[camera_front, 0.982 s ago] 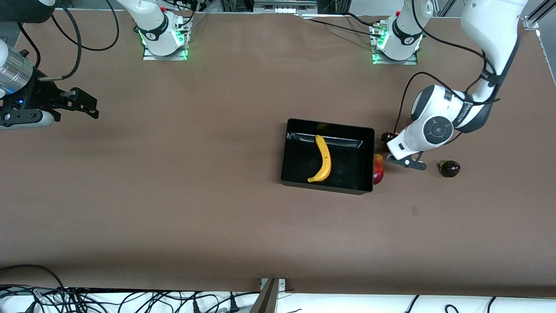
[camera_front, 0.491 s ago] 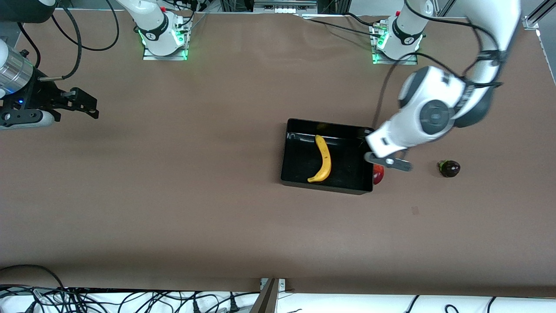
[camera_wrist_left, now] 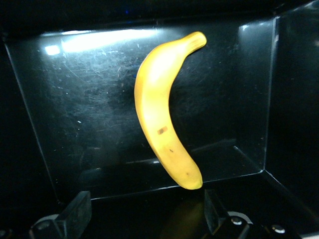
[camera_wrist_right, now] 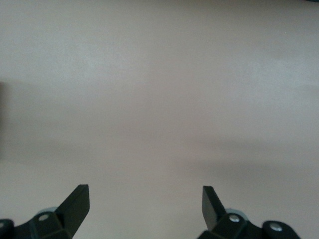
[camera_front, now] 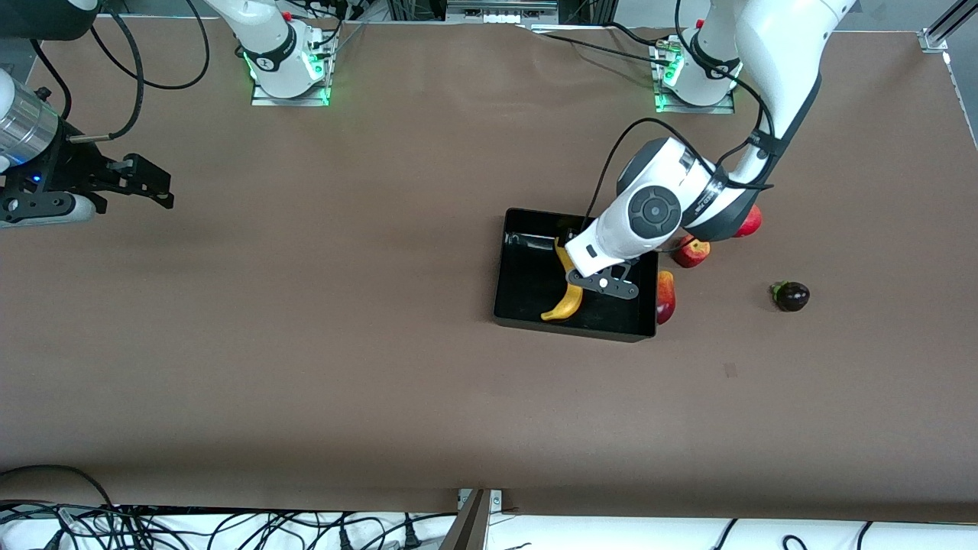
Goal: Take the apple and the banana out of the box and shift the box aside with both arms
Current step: 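Grasp the yellow banana with the left gripper and lift it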
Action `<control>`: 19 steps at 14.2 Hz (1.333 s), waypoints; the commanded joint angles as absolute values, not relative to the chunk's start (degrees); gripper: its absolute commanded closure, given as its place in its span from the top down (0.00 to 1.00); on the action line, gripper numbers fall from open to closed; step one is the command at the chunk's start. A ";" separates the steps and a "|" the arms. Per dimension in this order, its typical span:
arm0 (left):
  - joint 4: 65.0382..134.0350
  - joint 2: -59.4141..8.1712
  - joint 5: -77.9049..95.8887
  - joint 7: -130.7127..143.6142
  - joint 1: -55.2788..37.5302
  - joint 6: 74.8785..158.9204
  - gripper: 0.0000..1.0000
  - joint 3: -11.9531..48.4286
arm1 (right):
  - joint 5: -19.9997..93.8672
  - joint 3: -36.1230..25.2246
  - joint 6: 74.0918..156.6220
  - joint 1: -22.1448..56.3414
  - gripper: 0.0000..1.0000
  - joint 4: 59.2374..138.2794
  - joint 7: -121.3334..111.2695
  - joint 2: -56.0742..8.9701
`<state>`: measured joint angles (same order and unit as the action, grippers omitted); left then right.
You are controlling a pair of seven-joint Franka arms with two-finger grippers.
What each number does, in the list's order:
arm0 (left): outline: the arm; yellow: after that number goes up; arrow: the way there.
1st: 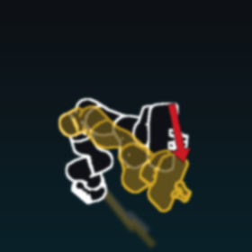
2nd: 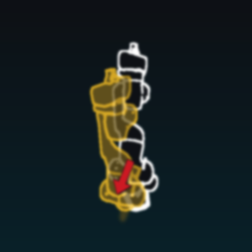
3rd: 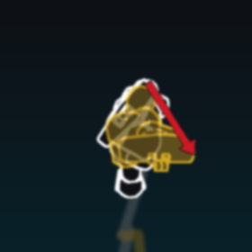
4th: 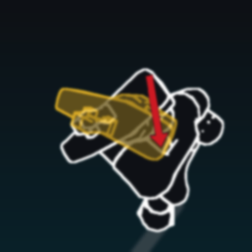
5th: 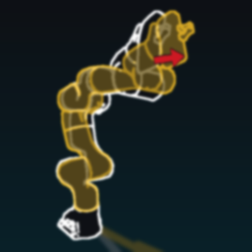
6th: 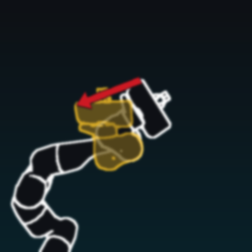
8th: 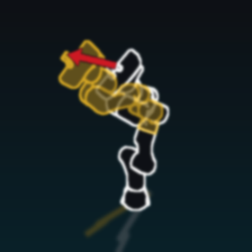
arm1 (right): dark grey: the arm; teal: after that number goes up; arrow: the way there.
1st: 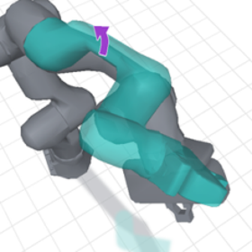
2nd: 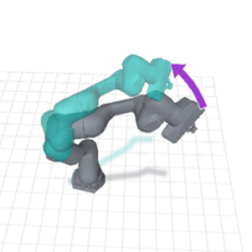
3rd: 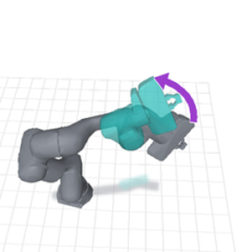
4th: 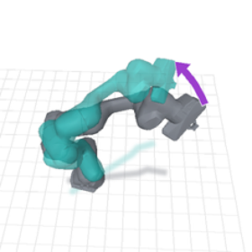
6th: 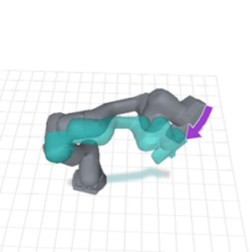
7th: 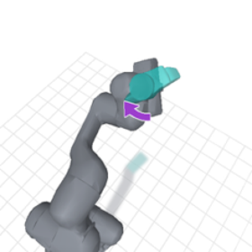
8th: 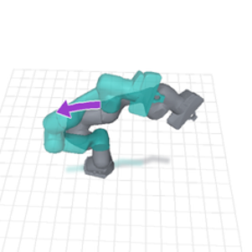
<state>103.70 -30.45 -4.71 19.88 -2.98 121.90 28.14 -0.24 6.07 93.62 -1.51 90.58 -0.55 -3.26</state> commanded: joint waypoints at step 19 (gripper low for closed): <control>102.57 -39.82 -18.02 31.91 -7.30 127.09 0.00 28.21 | -0.18 6.50 93.34 -1.85 1.00 90.35 -0.44 -2.81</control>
<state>103.59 -39.71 -16.41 31.19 -7.17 127.49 28.09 -0.24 6.07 93.61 -1.51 90.58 -0.55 -3.26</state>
